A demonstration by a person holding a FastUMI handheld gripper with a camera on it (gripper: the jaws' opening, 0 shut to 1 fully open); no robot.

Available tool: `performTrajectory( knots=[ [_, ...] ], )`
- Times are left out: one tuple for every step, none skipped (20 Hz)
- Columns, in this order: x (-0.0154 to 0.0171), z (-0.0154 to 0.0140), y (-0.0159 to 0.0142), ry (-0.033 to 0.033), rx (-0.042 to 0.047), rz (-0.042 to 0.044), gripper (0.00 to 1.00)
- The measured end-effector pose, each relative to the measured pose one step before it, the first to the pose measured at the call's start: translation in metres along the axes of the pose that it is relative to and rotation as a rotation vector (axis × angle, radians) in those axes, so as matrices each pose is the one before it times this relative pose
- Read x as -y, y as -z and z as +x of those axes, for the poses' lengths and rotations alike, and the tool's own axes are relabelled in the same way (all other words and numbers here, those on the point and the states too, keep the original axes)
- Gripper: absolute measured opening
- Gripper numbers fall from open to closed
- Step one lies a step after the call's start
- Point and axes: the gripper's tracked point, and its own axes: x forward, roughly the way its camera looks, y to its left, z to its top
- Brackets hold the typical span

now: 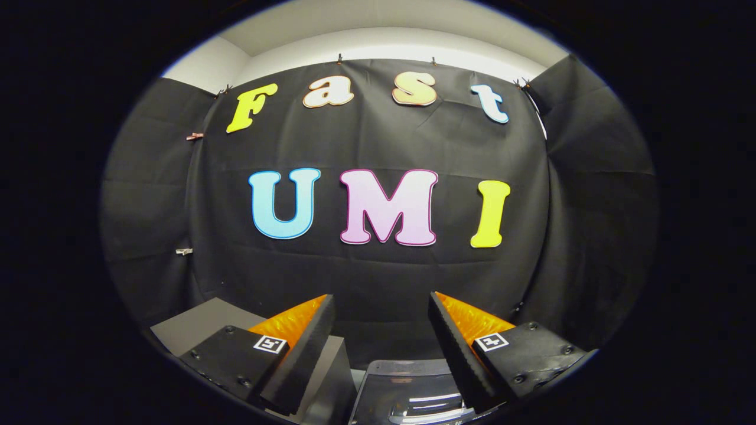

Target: Put the clothes into the washing machine and then close the washing machine lid.

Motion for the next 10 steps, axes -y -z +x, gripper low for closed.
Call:
performTrajectory(
  knots=[
    [0.00109, -0.00008, -0.0003, 0.0027, 0.00213, 0.00197, 0.99],
    [-0.00005, -0.00108, 0.00045, 0.0003, 0.00085, 0.00008, 1.0],
    [0.00062, 0.00001, 0.0003, 0.00132, -0.00269, -0.00216, 1.0],
    [-0.00056, -0.00081, 0.00026, -0.00115, -0.00064, -0.00144, 1.0],
    [-0.00038, -0.00045, -0.00048, -0.00152, 0.00075, -0.00115, 1.0],
    [0.00062, 0.00009, -0.00045, 0.00013, 0.00117, -0.00183, 1.0],
    [-0.00052, 0.0, -0.00086, -0.00136, 0.0017, 0.00005, 1.0],
    [-0.0004, -0.00047, -0.00004, -0.00049, 0.0001, 0.0004, 0.99],
    [0.00058, -0.00005, 0.00024, 0.00074, -0.00028, 0.00079, 1.0],
    [0.00086, -0.00018, -0.0006, 0.00007, 0.00173, 0.00218, 1.0]
  ],
)
